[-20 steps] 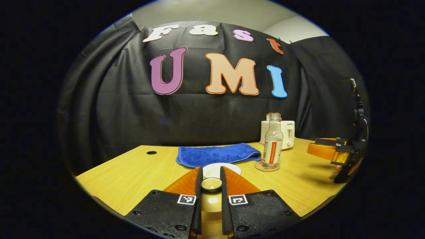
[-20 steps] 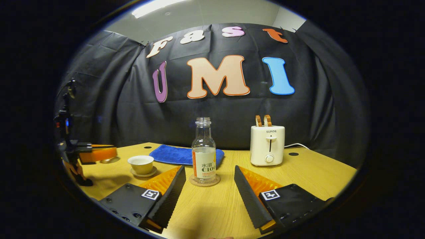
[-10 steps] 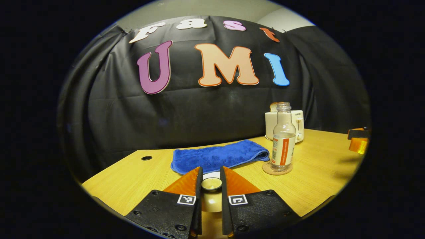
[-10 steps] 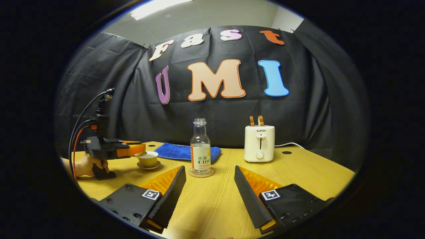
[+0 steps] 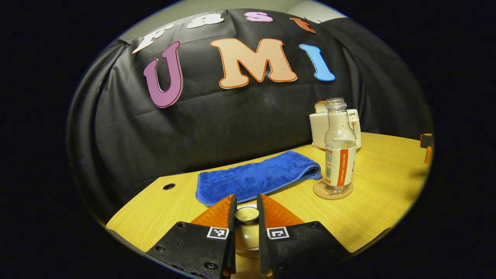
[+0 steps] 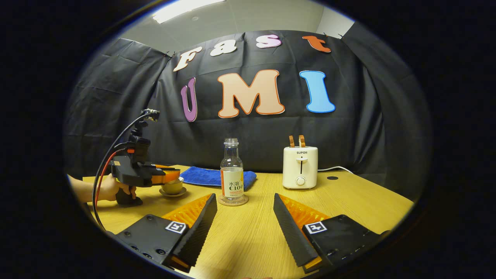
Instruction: Open the teacup lid with one hand, grasp the water bottle and pour water into the teacup with the other hand; after pouring, place the water bottle on the coaster and then close the teacup lid.
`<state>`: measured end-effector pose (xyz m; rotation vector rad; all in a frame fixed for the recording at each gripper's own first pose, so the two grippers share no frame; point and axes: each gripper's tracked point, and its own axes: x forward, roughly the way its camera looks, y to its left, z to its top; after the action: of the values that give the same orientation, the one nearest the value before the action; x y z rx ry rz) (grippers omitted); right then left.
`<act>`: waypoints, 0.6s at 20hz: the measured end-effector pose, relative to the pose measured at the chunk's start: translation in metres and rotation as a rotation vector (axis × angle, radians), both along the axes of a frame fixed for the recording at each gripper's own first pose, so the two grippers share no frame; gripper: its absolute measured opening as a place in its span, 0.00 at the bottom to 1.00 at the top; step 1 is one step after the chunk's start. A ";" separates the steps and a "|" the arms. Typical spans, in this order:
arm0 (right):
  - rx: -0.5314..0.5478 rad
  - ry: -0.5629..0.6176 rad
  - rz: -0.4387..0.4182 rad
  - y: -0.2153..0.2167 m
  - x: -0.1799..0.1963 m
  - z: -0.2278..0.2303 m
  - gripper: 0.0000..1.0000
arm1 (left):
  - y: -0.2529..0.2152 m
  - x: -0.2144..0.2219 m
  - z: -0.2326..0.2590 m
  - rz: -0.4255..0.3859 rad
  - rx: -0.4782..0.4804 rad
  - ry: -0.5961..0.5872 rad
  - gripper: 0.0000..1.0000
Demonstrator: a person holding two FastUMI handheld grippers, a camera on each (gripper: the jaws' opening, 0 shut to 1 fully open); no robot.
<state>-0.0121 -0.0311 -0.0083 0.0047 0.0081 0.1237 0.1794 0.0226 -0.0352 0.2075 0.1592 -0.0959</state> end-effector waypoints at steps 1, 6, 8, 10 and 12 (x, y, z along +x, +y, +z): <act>0.000 0.000 0.000 0.000 0.000 0.000 0.94 | 0.001 0.001 0.000 0.005 0.005 0.001 0.21; 0.000 0.000 0.000 0.000 0.000 -0.001 0.94 | -0.001 0.000 0.001 0.004 -0.001 -0.002 0.23; 0.000 0.000 -0.001 0.000 0.000 -0.001 0.94 | -0.002 0.000 0.000 -0.002 -0.008 -0.001 0.27; 0.000 0.001 -0.001 0.000 -0.001 -0.001 0.94 | 0.003 -0.004 0.005 0.015 -0.020 -0.023 0.54; 0.000 0.001 -0.001 0.000 -0.001 -0.001 0.94 | 0.010 -0.008 0.013 0.041 -0.056 -0.062 0.70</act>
<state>-0.0128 -0.0316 -0.0091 0.0045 0.0091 0.1228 0.1711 0.0326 -0.0226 0.1508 0.0993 -0.0528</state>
